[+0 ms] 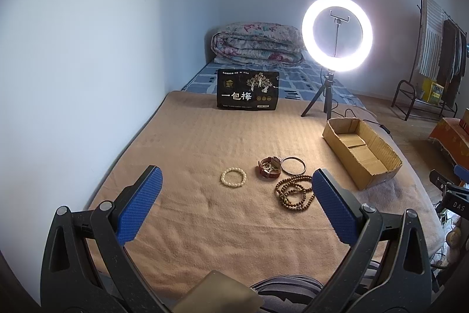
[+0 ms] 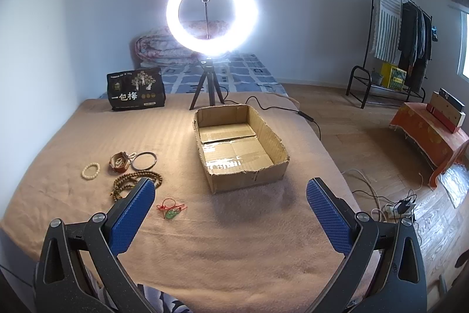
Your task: Organize jewelry
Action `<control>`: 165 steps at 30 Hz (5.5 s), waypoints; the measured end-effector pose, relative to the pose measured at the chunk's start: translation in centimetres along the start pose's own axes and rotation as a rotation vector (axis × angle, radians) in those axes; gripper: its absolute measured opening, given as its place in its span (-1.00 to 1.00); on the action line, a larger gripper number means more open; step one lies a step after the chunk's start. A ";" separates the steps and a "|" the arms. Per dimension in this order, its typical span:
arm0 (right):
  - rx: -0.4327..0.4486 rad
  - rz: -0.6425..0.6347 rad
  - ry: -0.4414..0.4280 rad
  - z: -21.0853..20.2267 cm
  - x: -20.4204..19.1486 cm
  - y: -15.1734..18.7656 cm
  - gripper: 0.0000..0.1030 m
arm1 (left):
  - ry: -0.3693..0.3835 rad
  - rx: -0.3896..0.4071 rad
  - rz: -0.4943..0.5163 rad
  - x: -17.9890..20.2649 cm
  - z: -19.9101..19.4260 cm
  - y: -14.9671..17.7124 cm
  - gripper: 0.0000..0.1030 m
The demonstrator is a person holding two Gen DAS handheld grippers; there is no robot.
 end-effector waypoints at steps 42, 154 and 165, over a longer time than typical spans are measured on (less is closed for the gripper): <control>-0.026 0.001 -0.003 0.8 -0.3 0.2 0.99 | 0.004 -0.002 0.005 0.6 0.4 0.6 1.00; -0.640 -0.296 -0.192 28.1 -21.6 -0.7 0.04 | 0.286 -0.596 -0.035 4.4 35.2 -3.0 -0.75; -0.640 -0.278 -0.263 27.6 -22.9 -1.5 -0.76 | 0.288 -0.566 -0.053 4.1 34.9 -3.3 -0.85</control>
Point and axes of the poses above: each gripper's, at about its wrist camera, not at the fingertips, and z roughly the way its jaws point, x to its right, y to its underside, the point moved 6 cm from there along z, roughly the way its jaws point, and after that the axes turned 15 degrees about -x, right-handed, at the moved point
